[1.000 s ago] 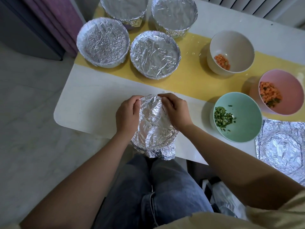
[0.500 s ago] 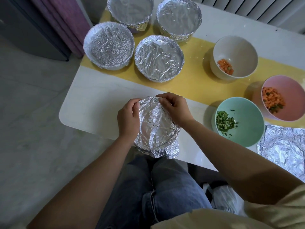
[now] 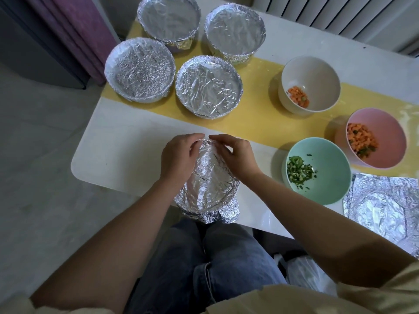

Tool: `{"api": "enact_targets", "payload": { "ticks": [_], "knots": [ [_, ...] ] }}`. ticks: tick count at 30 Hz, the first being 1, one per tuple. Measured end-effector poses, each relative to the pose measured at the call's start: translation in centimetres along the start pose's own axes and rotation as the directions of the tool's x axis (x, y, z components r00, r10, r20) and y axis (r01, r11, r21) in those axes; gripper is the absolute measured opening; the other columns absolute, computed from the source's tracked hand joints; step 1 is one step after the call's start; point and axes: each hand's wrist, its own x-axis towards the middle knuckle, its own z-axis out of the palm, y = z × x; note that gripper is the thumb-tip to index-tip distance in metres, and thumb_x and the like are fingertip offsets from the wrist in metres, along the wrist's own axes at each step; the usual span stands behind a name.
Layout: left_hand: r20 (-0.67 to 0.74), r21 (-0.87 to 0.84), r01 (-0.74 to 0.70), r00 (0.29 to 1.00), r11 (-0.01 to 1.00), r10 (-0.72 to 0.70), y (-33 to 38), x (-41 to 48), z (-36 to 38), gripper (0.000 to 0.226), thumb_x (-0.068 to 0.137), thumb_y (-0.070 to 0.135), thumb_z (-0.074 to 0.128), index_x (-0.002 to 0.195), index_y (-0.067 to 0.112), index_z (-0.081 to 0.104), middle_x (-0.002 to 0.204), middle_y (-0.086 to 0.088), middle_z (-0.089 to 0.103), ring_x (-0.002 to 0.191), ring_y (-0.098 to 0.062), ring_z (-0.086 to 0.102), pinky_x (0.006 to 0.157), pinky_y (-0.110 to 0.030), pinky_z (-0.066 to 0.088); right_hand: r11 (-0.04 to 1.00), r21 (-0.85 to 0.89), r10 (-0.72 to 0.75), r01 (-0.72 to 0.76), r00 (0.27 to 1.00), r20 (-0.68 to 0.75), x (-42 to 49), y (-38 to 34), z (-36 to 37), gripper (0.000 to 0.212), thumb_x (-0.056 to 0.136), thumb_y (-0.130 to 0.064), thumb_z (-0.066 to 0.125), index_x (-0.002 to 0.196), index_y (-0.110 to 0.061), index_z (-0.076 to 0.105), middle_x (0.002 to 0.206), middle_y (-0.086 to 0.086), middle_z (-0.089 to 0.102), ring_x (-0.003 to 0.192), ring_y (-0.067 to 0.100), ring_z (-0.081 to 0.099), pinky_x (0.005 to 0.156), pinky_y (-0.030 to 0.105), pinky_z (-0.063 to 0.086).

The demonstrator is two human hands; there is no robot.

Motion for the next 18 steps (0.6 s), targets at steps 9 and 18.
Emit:
{"api": "enact_targets", "payload": {
  "ticks": [9,18],
  "knots": [
    [0.013,-0.143,0.175,0.984,0.974,-0.175,0.0,0.5,-0.5,0.01,0.091,0.018,0.066,0.097,0.015,0.074,0.083,-0.002,0.075,0.08,-0.019,0.069,0.071,-0.03,0.051,0.995,0.089,0.046,-0.049,0.999,0.028,1.2,-0.6,0.0,0.02,0.088,0.002,0.065,0.104,-0.005,0.074,0.08,-0.009,0.068,0.062,-0.014,0.057,0.062,0.003,0.038],
    [-0.072,-0.157,0.327,0.937,0.932,-0.341,-2.0,-1.0,-1.2,0.012,0.095,0.018,0.054,0.098,0.008,0.06,0.093,-0.01,0.068,0.086,-0.027,0.063,0.074,-0.037,0.047,0.996,0.082,0.028,-0.023,0.997,-0.068,0.6,0.1,-1.1,0.028,0.086,-0.017,0.073,0.114,-0.013,0.068,0.102,-0.005,0.07,0.09,0.01,0.066,0.08,0.019,0.051]
  ]
}}
